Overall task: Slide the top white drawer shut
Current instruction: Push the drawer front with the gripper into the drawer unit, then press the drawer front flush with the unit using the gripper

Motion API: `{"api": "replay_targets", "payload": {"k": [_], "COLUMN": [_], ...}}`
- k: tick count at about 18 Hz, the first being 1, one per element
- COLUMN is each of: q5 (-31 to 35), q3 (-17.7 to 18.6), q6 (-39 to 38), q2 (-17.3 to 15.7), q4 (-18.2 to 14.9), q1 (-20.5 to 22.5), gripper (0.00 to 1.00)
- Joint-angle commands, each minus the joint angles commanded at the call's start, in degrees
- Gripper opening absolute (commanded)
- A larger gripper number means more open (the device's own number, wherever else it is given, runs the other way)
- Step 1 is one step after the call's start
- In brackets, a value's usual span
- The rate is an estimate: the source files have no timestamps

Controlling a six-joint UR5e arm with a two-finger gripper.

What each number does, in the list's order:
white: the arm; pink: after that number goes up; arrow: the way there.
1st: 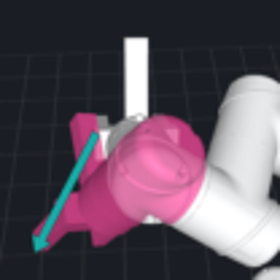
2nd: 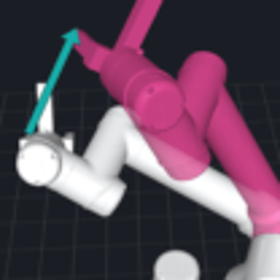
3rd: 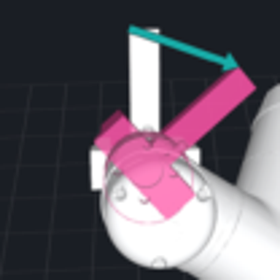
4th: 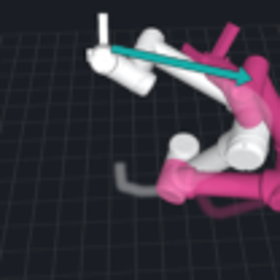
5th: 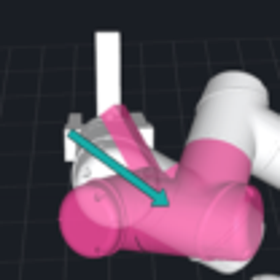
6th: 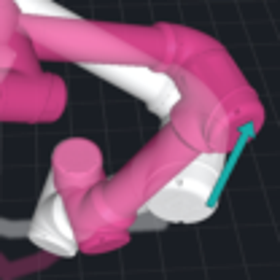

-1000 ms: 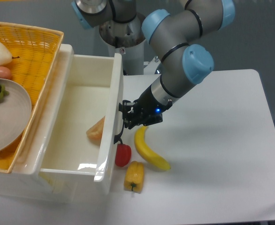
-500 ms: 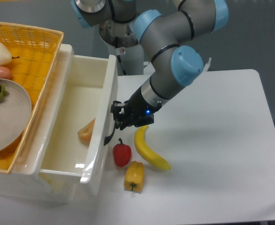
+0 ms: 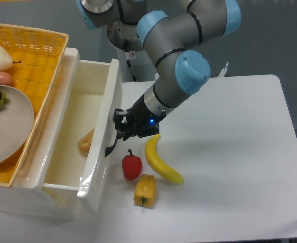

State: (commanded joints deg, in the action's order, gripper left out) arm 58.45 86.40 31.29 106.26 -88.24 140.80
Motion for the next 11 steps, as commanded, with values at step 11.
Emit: {"api": "replay_targets", "payload": {"k": [11], "q5": [0.18], "q3": [0.00], "q6": [-1.67], "q2": [-0.44], "q4": [0.17], "q1": [-2.90], "gripper": [0.24]}}
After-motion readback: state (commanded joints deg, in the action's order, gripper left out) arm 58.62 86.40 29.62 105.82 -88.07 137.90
